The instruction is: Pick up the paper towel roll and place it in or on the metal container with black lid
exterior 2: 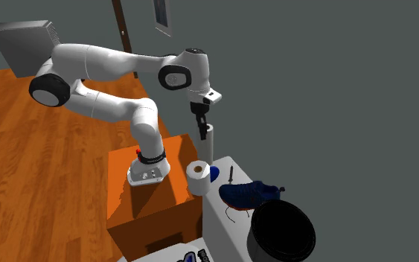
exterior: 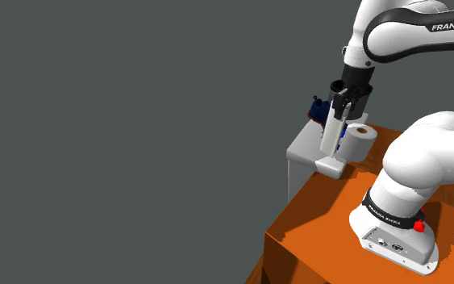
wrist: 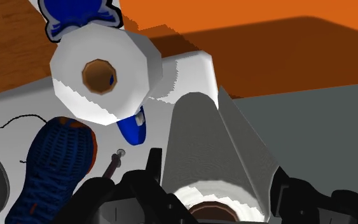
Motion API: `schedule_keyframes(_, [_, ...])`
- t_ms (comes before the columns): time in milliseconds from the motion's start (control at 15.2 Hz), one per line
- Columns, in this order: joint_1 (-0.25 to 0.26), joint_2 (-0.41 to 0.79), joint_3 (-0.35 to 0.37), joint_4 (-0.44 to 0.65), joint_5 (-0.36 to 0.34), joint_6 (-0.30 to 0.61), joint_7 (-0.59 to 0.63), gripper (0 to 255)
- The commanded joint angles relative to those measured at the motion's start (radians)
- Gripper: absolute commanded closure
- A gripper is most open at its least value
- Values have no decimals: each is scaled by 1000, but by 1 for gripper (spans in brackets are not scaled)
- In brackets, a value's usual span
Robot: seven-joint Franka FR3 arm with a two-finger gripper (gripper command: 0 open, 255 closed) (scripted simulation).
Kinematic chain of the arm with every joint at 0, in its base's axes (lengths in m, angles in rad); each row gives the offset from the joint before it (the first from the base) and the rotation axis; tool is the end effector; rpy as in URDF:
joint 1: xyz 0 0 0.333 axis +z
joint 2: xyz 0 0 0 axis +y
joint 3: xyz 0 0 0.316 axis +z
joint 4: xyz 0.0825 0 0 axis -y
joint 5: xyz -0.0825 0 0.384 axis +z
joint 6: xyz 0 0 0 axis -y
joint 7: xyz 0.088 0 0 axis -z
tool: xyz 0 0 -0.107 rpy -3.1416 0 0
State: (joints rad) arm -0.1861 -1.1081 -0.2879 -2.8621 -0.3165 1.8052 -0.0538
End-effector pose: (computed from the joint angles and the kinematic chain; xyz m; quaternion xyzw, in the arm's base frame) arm 0.2131 -0.1296 0.4460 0.9944 -0.1001 0.0159 0.0296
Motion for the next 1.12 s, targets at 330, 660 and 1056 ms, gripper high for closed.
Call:
schedule_keyframes(330, [15, 4, 27, 94, 29, -89, -5, 255])
schedule_keyframes(660, [24, 16, 43, 165, 46, -148, -9, 255])
schedule_keyframes(1056, [34, 37, 59, 254, 63, -215, -14, 255])
